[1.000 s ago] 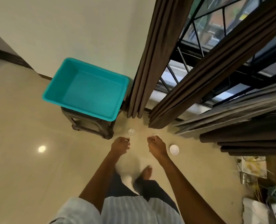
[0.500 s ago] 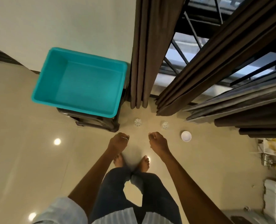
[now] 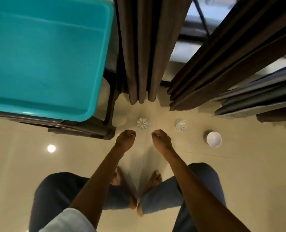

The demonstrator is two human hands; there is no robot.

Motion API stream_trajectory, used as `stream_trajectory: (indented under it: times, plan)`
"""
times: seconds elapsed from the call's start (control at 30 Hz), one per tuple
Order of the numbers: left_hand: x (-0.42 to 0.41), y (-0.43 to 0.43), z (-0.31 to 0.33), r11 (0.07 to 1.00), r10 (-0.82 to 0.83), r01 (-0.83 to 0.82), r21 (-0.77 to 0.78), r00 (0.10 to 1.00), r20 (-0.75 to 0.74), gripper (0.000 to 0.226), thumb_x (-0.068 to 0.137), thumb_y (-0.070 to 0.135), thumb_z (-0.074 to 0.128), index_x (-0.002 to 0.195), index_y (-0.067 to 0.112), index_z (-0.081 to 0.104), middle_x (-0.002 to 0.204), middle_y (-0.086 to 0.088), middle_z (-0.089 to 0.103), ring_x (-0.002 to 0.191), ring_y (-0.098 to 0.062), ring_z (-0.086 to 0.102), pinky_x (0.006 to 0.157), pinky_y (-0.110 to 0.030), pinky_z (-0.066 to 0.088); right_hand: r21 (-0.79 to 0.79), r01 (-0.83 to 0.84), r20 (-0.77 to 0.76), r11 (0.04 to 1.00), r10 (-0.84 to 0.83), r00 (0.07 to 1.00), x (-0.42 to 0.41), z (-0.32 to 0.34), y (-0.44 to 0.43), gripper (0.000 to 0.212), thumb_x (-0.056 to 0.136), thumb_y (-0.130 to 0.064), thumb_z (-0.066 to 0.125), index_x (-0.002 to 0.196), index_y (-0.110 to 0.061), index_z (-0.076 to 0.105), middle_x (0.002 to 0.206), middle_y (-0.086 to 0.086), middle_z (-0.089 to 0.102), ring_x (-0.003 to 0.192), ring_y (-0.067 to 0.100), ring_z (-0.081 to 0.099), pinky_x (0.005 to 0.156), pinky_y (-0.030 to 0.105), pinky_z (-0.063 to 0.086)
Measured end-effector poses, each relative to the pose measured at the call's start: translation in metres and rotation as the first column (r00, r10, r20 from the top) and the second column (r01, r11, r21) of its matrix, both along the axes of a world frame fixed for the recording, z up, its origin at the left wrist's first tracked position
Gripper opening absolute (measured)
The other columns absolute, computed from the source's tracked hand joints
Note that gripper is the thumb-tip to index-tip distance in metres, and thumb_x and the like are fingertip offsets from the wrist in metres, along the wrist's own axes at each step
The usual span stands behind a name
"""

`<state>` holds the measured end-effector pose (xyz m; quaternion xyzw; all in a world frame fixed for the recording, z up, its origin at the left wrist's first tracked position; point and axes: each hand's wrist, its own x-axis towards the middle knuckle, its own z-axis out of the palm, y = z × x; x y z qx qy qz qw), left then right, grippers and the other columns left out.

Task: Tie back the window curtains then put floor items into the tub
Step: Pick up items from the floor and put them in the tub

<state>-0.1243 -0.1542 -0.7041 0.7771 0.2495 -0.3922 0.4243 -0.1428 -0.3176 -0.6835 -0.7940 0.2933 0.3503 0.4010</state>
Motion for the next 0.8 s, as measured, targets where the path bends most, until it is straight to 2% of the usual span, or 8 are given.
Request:
stream_trajectory:
  times: [0.17,0.23,0.4,0.5,0.57,0.67,0.73,0.8]
  plan:
    - [0.015,-0.010,-0.112,0.993,-0.110,0.108,0.047,0.993,0.041,0.037,0.104,0.014,0.042,0.138,0.004,0.054,0.146,-0.015,0.051,0.135,-0.033,0.046,0.115,-0.036,0.034,0.000,0.037,-0.044,0.999,-0.037,0.998,0.012,-0.108,0.003,0.047,0.101,-0.019,0.042,0.147,-0.011,0.045,0.151,0.012,0.048,0.137,0.031,0.045,0.108,0.031,0.036]
    - [0.022,-0.014,-0.152,0.997,-0.071,0.070,0.022,0.997,0.041,0.042,0.105,0.021,0.043,0.143,0.004,0.048,0.151,-0.015,0.046,0.139,-0.032,0.041,0.118,-0.038,0.029,0.009,0.084,-0.051,0.996,-0.084,0.995,0.018,-0.144,0.004,0.054,0.098,-0.013,0.042,0.152,-0.011,0.038,0.154,0.012,0.043,0.139,0.032,0.043,0.108,0.032,0.037]
    - [0.039,-0.023,-0.219,0.988,0.126,-0.127,-0.090,0.992,-0.013,0.055,0.104,0.023,0.046,0.155,0.010,0.027,0.157,-0.011,0.036,0.144,-0.031,0.036,0.118,-0.039,0.031,0.076,0.205,-0.023,0.976,-0.204,0.979,0.034,-0.208,0.009,0.044,0.099,-0.020,0.050,0.142,-0.010,0.046,0.135,0.011,0.055,0.120,0.030,0.054,0.088,0.029,0.042]
    - [0.047,-0.031,-0.243,0.984,0.113,-0.111,-0.142,0.994,0.003,0.058,0.105,0.015,0.042,0.157,0.014,0.017,0.155,-0.008,0.036,0.141,-0.031,0.039,0.111,-0.036,0.034,0.117,0.231,-0.001,0.966,-0.232,0.973,0.043,-0.234,0.011,0.032,0.095,-0.027,0.053,0.124,-0.016,0.054,0.122,0.007,0.061,0.116,0.030,0.059,0.091,0.037,0.049]
    - [0.050,-0.034,-0.258,0.984,0.053,-0.051,-0.170,0.999,0.008,0.054,0.105,0.011,0.038,0.156,0.013,0.022,0.148,0.000,0.038,0.140,-0.028,0.039,0.110,-0.033,0.033,0.165,0.251,0.005,0.954,-0.255,0.967,0.045,-0.260,0.013,0.042,0.081,-0.032,0.051,0.120,-0.016,0.059,0.119,0.010,0.066,0.110,0.030,0.064,0.092,0.042,0.054]
    - [0.050,-0.036,-0.268,0.978,0.081,-0.078,-0.196,0.997,0.008,0.049,0.104,0.008,0.038,0.152,0.012,0.034,0.149,-0.003,0.043,0.134,-0.026,0.046,0.108,-0.029,0.035,0.213,0.305,0.004,0.928,-0.313,0.950,0.044,-0.297,0.015,0.053,0.068,-0.027,0.044,0.117,-0.021,0.064,0.115,0.012,0.069,0.096,0.026,0.065,0.076,0.037,0.051]
    - [0.047,-0.038,-0.259,0.985,0.100,-0.094,-0.146,0.994,0.035,0.047,0.104,0.010,0.039,0.152,0.013,0.038,0.143,-0.002,0.047,0.132,-0.026,0.048,0.100,-0.026,0.036,0.216,0.345,0.020,0.913,-0.358,0.934,0.038,-0.295,0.016,0.049,0.072,-0.029,0.045,0.116,-0.024,0.066,0.113,0.008,0.071,0.099,0.028,0.066,0.079,0.038,0.051]
    - [0.042,-0.039,-0.242,0.989,0.109,-0.102,-0.103,0.992,0.066,0.047,0.103,0.013,0.041,0.150,0.017,0.042,0.147,-0.005,0.049,0.131,-0.027,0.051,0.102,-0.029,0.041,0.217,0.363,0.039,0.906,-0.379,0.924,0.029,-0.294,0.015,0.044,0.074,-0.031,0.047,0.113,-0.026,0.067,0.110,0.003,0.072,0.104,0.028,0.067,0.089,0.042,0.055]
